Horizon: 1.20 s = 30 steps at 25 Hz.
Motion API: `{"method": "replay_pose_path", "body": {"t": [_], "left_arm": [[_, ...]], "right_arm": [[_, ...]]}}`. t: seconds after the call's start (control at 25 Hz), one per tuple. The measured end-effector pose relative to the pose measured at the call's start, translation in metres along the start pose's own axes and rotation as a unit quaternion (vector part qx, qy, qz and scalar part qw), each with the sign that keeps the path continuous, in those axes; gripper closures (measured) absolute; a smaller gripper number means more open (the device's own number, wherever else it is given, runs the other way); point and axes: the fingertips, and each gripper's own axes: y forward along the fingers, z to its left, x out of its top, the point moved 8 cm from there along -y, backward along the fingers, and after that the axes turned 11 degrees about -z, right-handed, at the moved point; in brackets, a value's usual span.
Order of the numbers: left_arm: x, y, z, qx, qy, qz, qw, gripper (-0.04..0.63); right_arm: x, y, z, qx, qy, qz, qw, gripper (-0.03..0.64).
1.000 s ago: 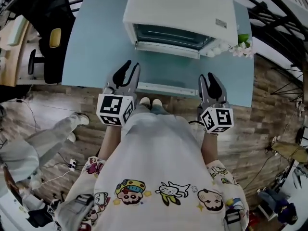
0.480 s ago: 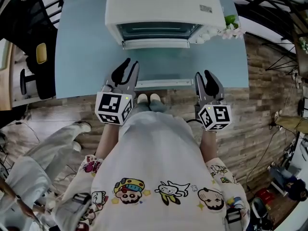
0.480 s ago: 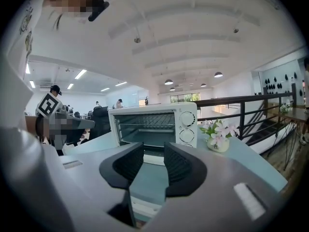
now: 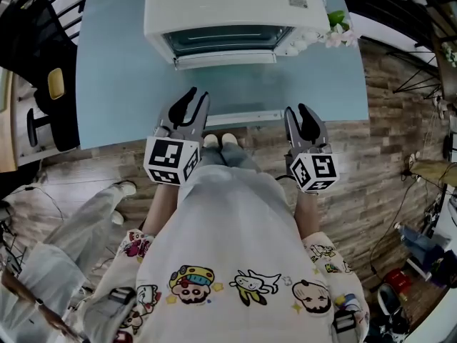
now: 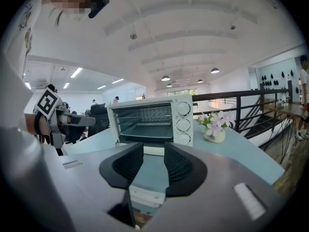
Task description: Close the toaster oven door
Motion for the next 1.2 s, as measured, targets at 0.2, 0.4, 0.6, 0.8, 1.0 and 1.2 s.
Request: {"method": "replay_pose_path", "body": {"t": [0.2, 0.4, 0.6, 0.8, 1.0, 1.2], "left_arm": [[-0.008, 0.006, -0.009, -0.014, -0.003, 0.010, 0.9998, 0.499], [-0.017, 0.010, -0.014, -0.024, -0.007, 0.022, 0.9994, 0.499], [-0.027, 0.016, -0.018, -0.036, -0.010, 0.033, 0.9988, 0.499], [-0.038, 0.019, -0.023, -0.047, -0.013, 0.046, 0.9978, 0.499], [-0.049, 0.024, -0.027, -0.054, -0.016, 0.057, 0.9968, 0.499], [-0.059, 0.026, -0.029, -0.058, -0.020, 0.067, 0.9959, 0.499]], "right_arm": [[-0.018, -0.005, -0.001, -0.005, 0.009, 0.022, 1.000, 0.485], [-0.036, -0.007, -0.001, -0.011, 0.017, 0.040, 0.999, 0.485], [-0.055, -0.009, -0.002, -0.015, 0.028, 0.059, 0.998, 0.485], [-0.073, -0.014, 0.000, -0.019, 0.041, 0.078, 0.996, 0.485], [-0.092, -0.015, -0.002, -0.019, 0.051, 0.097, 0.994, 0.483], [-0.110, -0.017, -0.001, -0.017, 0.063, 0.117, 0.991, 0.482]]}}
